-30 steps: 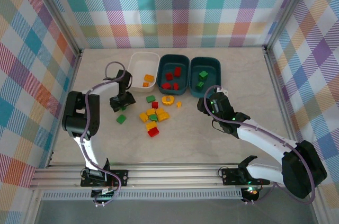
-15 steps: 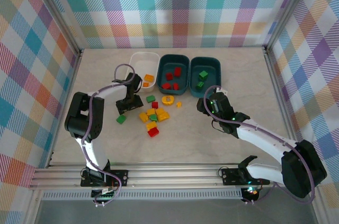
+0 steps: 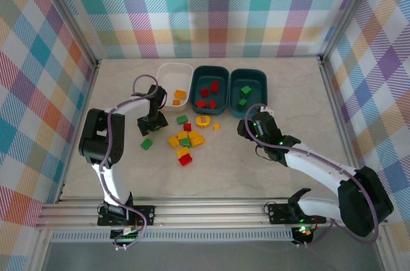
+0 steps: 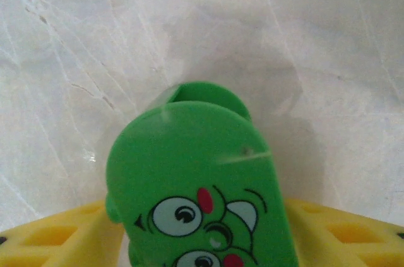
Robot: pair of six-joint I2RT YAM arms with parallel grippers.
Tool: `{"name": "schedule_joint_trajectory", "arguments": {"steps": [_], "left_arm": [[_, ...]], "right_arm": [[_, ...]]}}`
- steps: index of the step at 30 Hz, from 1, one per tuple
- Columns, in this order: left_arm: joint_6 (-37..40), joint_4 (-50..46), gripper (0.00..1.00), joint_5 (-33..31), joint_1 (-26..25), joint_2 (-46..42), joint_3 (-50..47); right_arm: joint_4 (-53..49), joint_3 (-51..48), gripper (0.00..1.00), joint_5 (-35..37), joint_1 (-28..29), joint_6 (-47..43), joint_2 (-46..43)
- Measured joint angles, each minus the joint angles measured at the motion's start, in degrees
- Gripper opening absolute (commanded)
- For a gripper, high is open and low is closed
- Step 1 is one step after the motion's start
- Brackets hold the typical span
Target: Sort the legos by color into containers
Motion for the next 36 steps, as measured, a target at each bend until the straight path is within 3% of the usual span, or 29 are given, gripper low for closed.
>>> {"name": "schedule_joint_trajectory", "arguments": {"steps": [5,13,22,26,30,36], "left_arm": [[0.87,-0.59,0.45,0.48,0.02,1.03,1.66],[2.69,1.57,0.35,-0.98,2.36,2.34,3.56],[3.45,2.91,0.32,-1.33,1.57,-0.68,-0.13],[3.43,0.39,0.32,-2.99,-3.67,-7.19,-1.9],[3.54,-2.14,0.32,-4.22,-12.72,-11.89,3.02],[7.17,-0.33,0.32,-0.66,-21.64,-5.77,19.1]], "right_arm": [[0.02,0.0,0.68,-0.2,0.0,-0.02,0.5],[0.44,0.0,0.68,-0.9,0.0,-0.02,1.14],[0.61,0.0,0.68,-1.05,0.0,-0.04,1.22],[0.61,0.0,0.67,-0.81,0.0,0.0,1.22],[0.13,0.0,0.68,1.16,-0.11,0.96,1.22],[-3.23,-0.35,0.7,4.0,-4.09,5.51,-1.51]]}}
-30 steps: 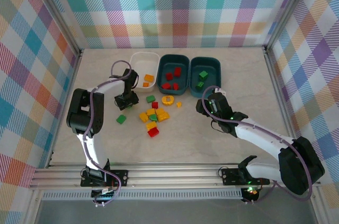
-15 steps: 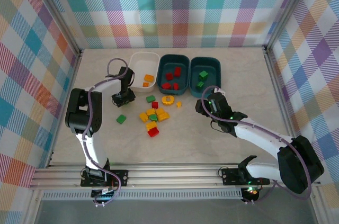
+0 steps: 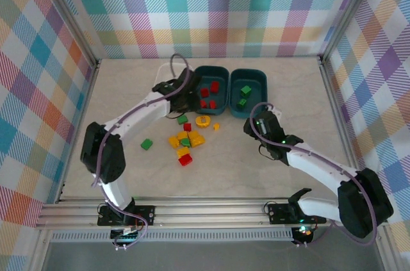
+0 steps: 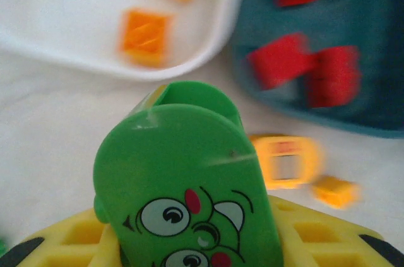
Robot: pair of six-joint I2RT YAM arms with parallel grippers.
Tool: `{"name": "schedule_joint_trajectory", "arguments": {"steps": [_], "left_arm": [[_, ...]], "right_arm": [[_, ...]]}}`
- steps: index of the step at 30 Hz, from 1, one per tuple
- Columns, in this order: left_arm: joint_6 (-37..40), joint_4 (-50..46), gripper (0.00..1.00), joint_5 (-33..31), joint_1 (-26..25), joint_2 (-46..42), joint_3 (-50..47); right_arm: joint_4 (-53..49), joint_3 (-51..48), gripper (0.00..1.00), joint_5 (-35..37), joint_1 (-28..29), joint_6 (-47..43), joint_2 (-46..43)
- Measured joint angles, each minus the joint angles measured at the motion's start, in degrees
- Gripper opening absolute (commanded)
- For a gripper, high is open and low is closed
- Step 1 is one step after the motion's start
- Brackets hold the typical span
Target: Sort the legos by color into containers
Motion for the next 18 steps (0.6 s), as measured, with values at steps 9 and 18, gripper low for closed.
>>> {"name": "schedule_joint_trajectory", "arguments": {"steps": [9,18], "left_arm": [[7.02,5.29,0.33,9.73,-4.63,23.89,24.39],[10.08,0.17,0.54,11.93,-7.74,42.14,51.19]], "right_arm": [[-2.75,-5.33,0.71,2.29,-6.58,8.11,-8.44],[-2.84,-5.38,0.71,1.09,-6.88,8.63,-8.31]]}}
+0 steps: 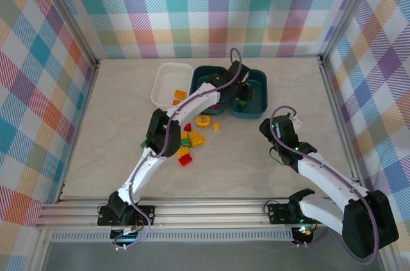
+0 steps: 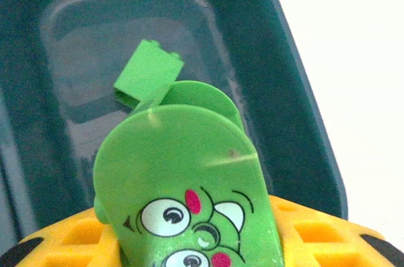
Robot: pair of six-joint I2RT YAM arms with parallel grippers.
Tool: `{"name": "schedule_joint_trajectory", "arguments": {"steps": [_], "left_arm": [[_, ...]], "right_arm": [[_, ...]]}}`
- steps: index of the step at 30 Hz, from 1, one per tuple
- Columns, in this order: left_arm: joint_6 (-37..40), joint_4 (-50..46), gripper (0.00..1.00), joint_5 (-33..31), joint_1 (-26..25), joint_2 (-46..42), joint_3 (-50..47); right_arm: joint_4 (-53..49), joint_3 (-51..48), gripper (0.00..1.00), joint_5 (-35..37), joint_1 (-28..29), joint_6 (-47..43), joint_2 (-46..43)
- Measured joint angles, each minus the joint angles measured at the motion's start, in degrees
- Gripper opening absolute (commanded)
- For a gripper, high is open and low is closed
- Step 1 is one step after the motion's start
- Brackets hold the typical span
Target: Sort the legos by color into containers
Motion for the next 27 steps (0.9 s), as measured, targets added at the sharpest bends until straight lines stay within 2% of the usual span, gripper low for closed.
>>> {"name": "schedule_joint_trajectory", "arguments": {"steps": [1,4,11,14,17,20,23,26,27], "left_arm": [[-0.09,-0.42,0.61,0.0,-0.04,0.48,0.76],[-0.26,-1.73,0.71,-0.07,-0.17,0.72,1.16],[-0.04,-3.21,0.77,-0.68,-0.2,-0.15,-0.33],[-0.31,0.17,0.81,-2.51,-0.22,-8.37,-14.6],[-2.23,3.65,0.85,-6.38,0.11,-21.77,-33.64],[-6.67,7.74,0.86,-10.23,1.31,-37.0,-50.97],[-12.33,10.95,0.9,-13.27,5.81,-51.28,-66.03],[-18.03,11.23,1.0,-16.96,12.63,-63.28,-79.84],[-19.61,10.62,1.0,-18.16,14.86,-66.75,-83.8]], "right_arm": [[0.0,0.0,0.71,-0.13,0.0,0.0,0.0],[0.02,0.0,0.71,-0.44,0.0,-0.02,0.0],[1.27,-0.02,0.71,-1.97,0.0,-0.07,0.0],[2.67,-0.22,0.7,-3.13,0.0,-0.7,0.02],[4.33,-0.35,0.69,-5.25,0.44,-2.25,0.42],[6.4,-0.09,0.68,-5.92,3.72,-5.22,2.29],[6.64,2.99,0.66,-6.58,9.18,-9.16,8.09],[6.32,9.44,0.66,-7.28,13.49,-13.66,16.63],[6.34,11.91,0.66,-7.91,14.51,-15.26,19.78]]}}
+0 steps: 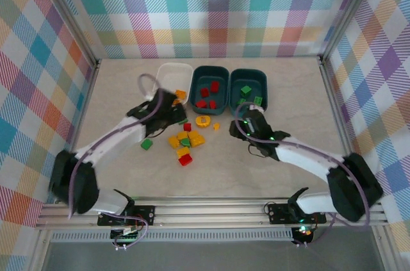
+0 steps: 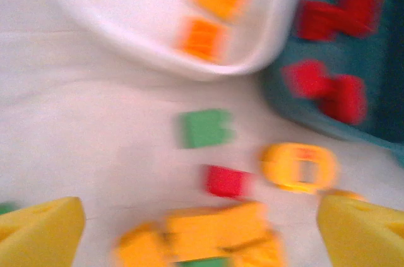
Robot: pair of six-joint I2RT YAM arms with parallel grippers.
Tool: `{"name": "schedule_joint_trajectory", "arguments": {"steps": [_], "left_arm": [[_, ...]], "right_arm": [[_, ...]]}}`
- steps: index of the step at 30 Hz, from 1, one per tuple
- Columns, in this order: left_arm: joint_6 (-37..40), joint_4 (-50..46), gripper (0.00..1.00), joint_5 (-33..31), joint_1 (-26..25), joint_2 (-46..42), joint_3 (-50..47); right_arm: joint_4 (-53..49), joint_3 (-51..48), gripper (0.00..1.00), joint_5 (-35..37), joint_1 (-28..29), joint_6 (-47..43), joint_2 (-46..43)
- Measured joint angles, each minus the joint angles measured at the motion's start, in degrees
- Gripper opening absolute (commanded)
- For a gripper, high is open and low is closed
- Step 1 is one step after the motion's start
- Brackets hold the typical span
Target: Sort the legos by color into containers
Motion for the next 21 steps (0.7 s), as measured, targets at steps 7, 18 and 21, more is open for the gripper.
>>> {"name": "schedule_joint_trajectory", "arguments": {"steps": [7,18,21], "left_arm": [[-6.16,-3.23,1.0,1.16,10.38,-20.79,-18.36],[-5.97,-4.35,1.0,10.23,14.08,-24.7,-24.81],[-5.73,-4.31,1.0,12.7,14.08,-25.33,-24.81]], "right_arm": [[-2.6,11.19,0.66,-4.15,3.45,-8.37,15.74],[-9.22,22.25,0.61,-4.39,4.33,-15.63,27.56],[-10.47,25.24,0.57,-2.49,4.33,-17.27,31.21]]}}
